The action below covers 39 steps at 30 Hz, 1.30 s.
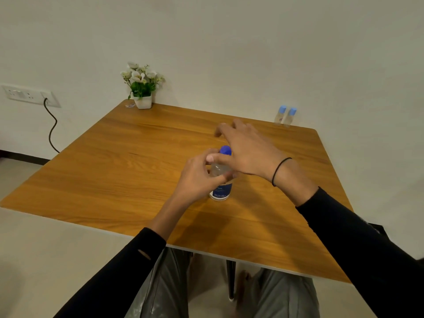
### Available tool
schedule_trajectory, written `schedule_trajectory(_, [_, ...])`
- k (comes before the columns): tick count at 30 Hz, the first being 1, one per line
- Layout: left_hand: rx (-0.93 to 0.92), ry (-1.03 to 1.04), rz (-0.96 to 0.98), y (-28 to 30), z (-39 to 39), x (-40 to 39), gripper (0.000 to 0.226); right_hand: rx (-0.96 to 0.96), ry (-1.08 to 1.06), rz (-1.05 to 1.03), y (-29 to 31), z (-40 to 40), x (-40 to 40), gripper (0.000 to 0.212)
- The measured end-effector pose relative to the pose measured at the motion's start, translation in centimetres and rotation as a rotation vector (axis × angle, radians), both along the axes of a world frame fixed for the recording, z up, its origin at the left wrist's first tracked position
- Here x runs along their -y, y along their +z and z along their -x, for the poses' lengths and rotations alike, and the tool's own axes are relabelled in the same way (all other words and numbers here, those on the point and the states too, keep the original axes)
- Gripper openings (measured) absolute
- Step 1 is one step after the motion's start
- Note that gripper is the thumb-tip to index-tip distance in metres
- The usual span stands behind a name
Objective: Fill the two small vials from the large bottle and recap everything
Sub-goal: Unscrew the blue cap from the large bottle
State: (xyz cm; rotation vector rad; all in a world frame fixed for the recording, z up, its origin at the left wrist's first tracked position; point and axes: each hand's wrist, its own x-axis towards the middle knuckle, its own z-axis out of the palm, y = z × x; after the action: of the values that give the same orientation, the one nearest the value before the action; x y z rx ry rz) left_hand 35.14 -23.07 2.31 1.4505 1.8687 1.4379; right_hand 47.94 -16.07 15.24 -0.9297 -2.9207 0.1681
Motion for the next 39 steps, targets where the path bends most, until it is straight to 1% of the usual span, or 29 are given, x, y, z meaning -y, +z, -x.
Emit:
schedule_trajectory(1, [-0.008,0.008,0.001,0.0,-0.1,0.1,0.061,-0.004,-0.040,-0.060,-0.1,0.2,0.1,0.047])
schedule_trajectory(3, [-0.013,0.012,0.003,-0.1,-0.1,0.0,0.068,-0.021,-0.047,-0.117,-0.4,0.6,0.1,0.023])
schedule_trajectory(4, [-0.011,0.011,0.004,-0.1,0.0,0.0,0.071,-0.017,-0.029,-0.110,-0.4,0.6,0.0,0.014])
schedule_trajectory(5, [-0.007,0.007,0.004,0.0,0.0,0.0,0.074,-0.003,-0.014,-0.083,-0.5,0.5,-0.1,0.013])
schedule_trajectory(7, [-0.001,-0.005,0.003,0.3,-0.1,0.0,0.075,0.016,0.008,0.017,-0.4,0.3,-0.4,0.029])
schedule_trajectory(9, [0.005,-0.007,0.010,0.4,0.0,0.0,0.069,0.010,0.029,0.109,0.0,-0.1,-0.3,0.055])
schedule_trajectory(10, [0.003,-0.009,0.013,0.3,0.0,0.0,0.066,-0.012,0.023,0.116,0.0,-0.2,-0.3,0.066])
schedule_trajectory(11, [-0.003,-0.012,0.011,0.3,0.0,0.1,0.064,-0.043,0.000,0.098,-0.1,-0.2,-0.4,0.069])
schedule_trajectory(12, [-0.010,-0.009,0.007,0.3,0.0,0.1,0.063,-0.066,-0.029,0.070,-0.3,-0.1,-0.4,0.063])
schedule_trajectory(15, [-0.016,0.000,0.002,0.4,-0.1,0.2,0.068,-0.082,-0.045,-0.005,-0.7,0.3,-0.4,0.024])
schedule_trajectory(16, [-0.012,-0.004,0.001,0.3,-0.1,0.1,0.069,-0.073,-0.036,-0.002,-0.7,0.3,-0.5,0.014])
schedule_trajectory(17, [-0.007,-0.008,-0.002,0.3,-0.1,0.1,0.071,-0.054,-0.020,0.020,-0.6,0.2,-0.6,0.013])
schedule_trajectory(18, [-0.006,-0.009,-0.001,0.4,-0.1,0.1,0.071,-0.021,-0.002,0.061,-0.4,0.1,-0.8,0.021])
schedule_trajectory(20, [-0.003,-0.005,0.004,0.5,-0.2,0.1,0.069,0.038,0.041,0.158,-0.1,-0.3,-0.6,0.053])
schedule_trajectory(21, [0.002,-0.004,0.009,0.5,-0.2,0.2,0.068,0.044,0.044,0.174,-0.1,-0.4,-0.5,0.067])
schedule_trajectory(22, [0.003,-0.006,0.015,0.6,-0.2,0.2,0.066,0.024,0.027,0.153,-0.4,-0.5,-0.4,0.073])
schedule_trajectory(23, [-0.001,-0.008,0.017,0.6,-0.3,0.3,0.063,-0.021,-0.003,0.100,-0.7,-0.4,-0.3,0.069])
schedule_trajectory(26, [-0.009,0.000,0.009,0.7,-0.4,0.5,0.060,-0.121,-0.089,-0.068,-1.6,0.3,0.0,0.034])
schedule_trajectory(28, [-0.012,0.001,0.006,0.6,-0.5,0.4,0.070,-0.141,-0.050,-0.087,-1.8,0.6,0.1,0.014])
schedule_trajectory(29, [-0.010,0.003,0.007,0.6,-0.4,0.4,0.075,-0.134,-0.026,-0.073,-1.8,0.6,0.1,0.007])
schedule_trajectory(30, [-0.008,0.002,0.008,0.6,-0.4,0.4,0.078,-0.119,-0.009,-0.052,-1.7,0.5,0.1,0.008])
schedule_trajectory(31, [-0.004,-0.002,0.005,0.6,-0.3,0.3,0.077,-0.101,0.003,-0.024,-1.5,0.4,0.0,0.016])
schedule_trajectory(33, [0.000,-0.004,0.004,0.5,-0.3,0.3,0.072,-0.064,0.025,0.026,-1.2,0.0,0.1,0.040])
schedule_trajectory(34, [-0.001,-0.004,0.008,0.4,-0.3,0.3,0.069,-0.064,0.026,0.029,-1.2,-0.1,0.2,0.052])
schedule_trajectory(35, [-0.004,-0.006,0.009,0.4,-0.3,0.3,0.066,-0.091,0.012,0.005,-1.2,-0.1,0.4,0.060])
schedule_trajectory(36, [-0.012,-0.003,0.012,0.5,-0.3,0.3,0.064,-0.132,-0.024,-0.037,-1.3,0.0,0.6,0.061])
schedule_trajectory(37, [-0.018,0.001,0.014,0.5,-0.3,0.3,0.063,-0.167,-0.068,-0.089,-1.4,0.2,0.7,0.056])
schedule_trajectory(39, [-0.037,0.000,0.007,0.6,-0.4,0.4,0.062,-0.174,-0.115,-0.179,-1.5,0.5,0.8,0.035])
